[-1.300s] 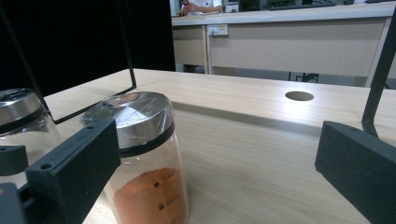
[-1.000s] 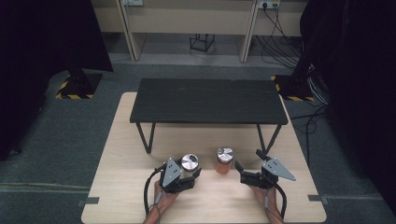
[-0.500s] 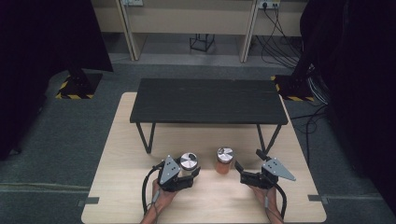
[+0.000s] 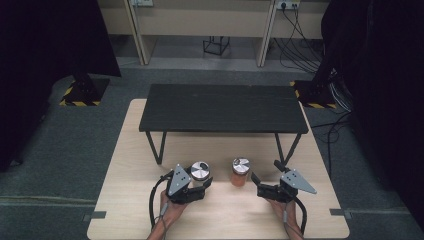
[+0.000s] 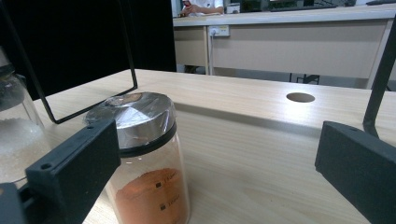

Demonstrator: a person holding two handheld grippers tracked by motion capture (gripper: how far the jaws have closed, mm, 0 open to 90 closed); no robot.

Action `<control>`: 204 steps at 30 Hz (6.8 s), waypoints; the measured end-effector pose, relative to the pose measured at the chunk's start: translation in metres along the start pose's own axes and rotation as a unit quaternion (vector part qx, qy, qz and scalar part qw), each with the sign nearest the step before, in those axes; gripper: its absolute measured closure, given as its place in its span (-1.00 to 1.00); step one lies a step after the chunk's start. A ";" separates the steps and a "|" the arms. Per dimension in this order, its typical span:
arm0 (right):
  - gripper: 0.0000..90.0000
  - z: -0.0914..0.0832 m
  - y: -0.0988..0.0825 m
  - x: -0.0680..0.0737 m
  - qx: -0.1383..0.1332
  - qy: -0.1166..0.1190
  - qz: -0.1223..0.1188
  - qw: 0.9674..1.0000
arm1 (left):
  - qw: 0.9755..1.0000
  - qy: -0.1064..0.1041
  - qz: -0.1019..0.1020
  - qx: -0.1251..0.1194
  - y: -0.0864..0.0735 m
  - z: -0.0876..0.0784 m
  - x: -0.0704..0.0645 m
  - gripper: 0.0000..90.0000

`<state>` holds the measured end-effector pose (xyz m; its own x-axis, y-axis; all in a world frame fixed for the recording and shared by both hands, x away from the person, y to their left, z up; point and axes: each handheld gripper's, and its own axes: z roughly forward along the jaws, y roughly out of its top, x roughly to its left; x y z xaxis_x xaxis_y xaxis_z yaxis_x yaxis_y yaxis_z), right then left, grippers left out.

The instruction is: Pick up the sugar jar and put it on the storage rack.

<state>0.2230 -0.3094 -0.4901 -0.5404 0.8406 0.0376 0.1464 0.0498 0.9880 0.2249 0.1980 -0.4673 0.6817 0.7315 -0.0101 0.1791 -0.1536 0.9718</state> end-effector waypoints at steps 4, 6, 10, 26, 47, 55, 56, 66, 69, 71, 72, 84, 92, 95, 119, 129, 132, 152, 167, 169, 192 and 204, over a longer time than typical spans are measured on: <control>-0.99 0.000 0.000 0.000 -0.001 0.000 0.000 1.000 | 1.000 -0.007 -0.008 -0.002 0.005 -0.001 0.002 -0.30; -0.99 0.000 0.000 -0.001 -0.001 0.000 0.000 1.000 | 1.000 -0.010 -0.013 -0.005 0.008 -0.002 0.003 -0.30; -0.99 0.000 0.000 0.000 0.000 0.001 0.000 1.000 | 1.000 -0.011 -0.019 -0.012 0.016 -0.007 0.006 -0.30; -0.99 0.000 0.000 -0.001 -0.001 0.000 0.002 1.000 | 1.000 -0.010 -0.006 -0.010 0.055 -0.017 0.017 -0.30; -0.99 0.000 0.000 -0.001 -0.001 0.001 0.003 1.000 | 1.000 -0.018 -0.010 -0.022 0.158 -0.029 0.053 -0.30; -0.99 0.000 0.000 -0.001 -0.001 0.003 0.002 1.000 | 1.000 -0.001 -0.017 -0.016 0.192 -0.016 0.062 -0.30; -0.99 0.000 0.000 -0.001 -0.001 0.003 0.002 1.000 | 1.000 0.005 -0.016 -0.014 0.195 -0.013 0.062 -0.30; -0.99 0.000 0.000 -0.002 -0.001 0.004 0.002 1.000 | 0.998 0.055 -0.013 -0.008 0.206 0.015 0.069 -0.30; -0.99 0.000 0.000 -0.002 -0.001 0.005 0.002 1.000 | 0.997 0.070 -0.012 -0.010 0.206 0.021 0.072 -0.30; -0.99 0.000 0.000 -0.002 -0.001 0.006 0.001 1.000 | 0.997 0.079 -0.007 -0.009 0.207 0.025 0.072 -0.30; -0.99 0.000 0.000 -0.002 0.000 0.006 0.001 1.000 | 0.996 0.084 -0.005 -0.008 0.207 0.027 0.072 -0.30; -0.99 0.000 0.000 -0.003 -0.001 0.008 0.002 1.000 | 0.991 0.127 -0.040 -0.001 0.202 0.046 0.087 -0.30; -0.99 0.000 0.000 -0.004 0.001 0.010 0.003 1.000 | 0.990 0.141 -0.029 -0.004 0.194 0.051 0.085 -0.30; -0.99 0.001 0.000 -0.003 0.002 0.012 0.002 1.000 | 0.990 0.141 -0.029 -0.008 0.191 0.051 0.085 -0.30; -0.99 0.001 -0.001 -0.003 0.003 0.011 0.000 1.000 | 0.990 0.126 -0.045 -0.053 0.179 0.031 0.088 -0.96; -0.99 0.002 -0.001 -0.002 0.004 0.011 -0.002 1.000 | 0.990 0.116 -0.039 -0.073 0.172 0.012 0.079 -1.00; -0.99 0.002 -0.001 -0.002 0.004 0.010 -0.002 1.000 | 0.990 0.111 -0.037 -0.074 0.170 0.008 0.078 -1.00; -0.99 0.002 -0.001 -0.001 0.005 0.011 -0.002 1.000 | 0.989 0.074 -0.034 -0.127 0.109 -0.021 0.050 -0.99; -0.99 0.002 -0.001 -0.001 0.004 0.010 -0.004 1.000 | 0.988 0.043 -0.035 -0.145 0.067 -0.027 0.040 -0.99; -0.99 0.002 -0.001 -0.001 0.004 0.009 -0.004 1.000 | 0.988 0.040 -0.035 -0.144 0.060 -0.027 0.039 -0.99; -0.99 0.002 -0.001 0.000 0.006 0.011 -0.006 1.000 | 0.992 0.022 -0.006 -0.125 -0.005 -0.025 0.026 -0.98; -0.99 0.002 -0.001 0.000 0.006 0.011 -0.007 1.000 | 0.993 0.027 -0.001 -0.113 -0.031 -0.022 0.024 -0.98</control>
<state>0.2245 -0.3083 -0.4910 -0.5598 0.8282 0.0276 0.1486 0.0675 0.9866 0.2202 0.2354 -0.4927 0.6408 0.7677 -0.0054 0.0124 -0.0034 0.9999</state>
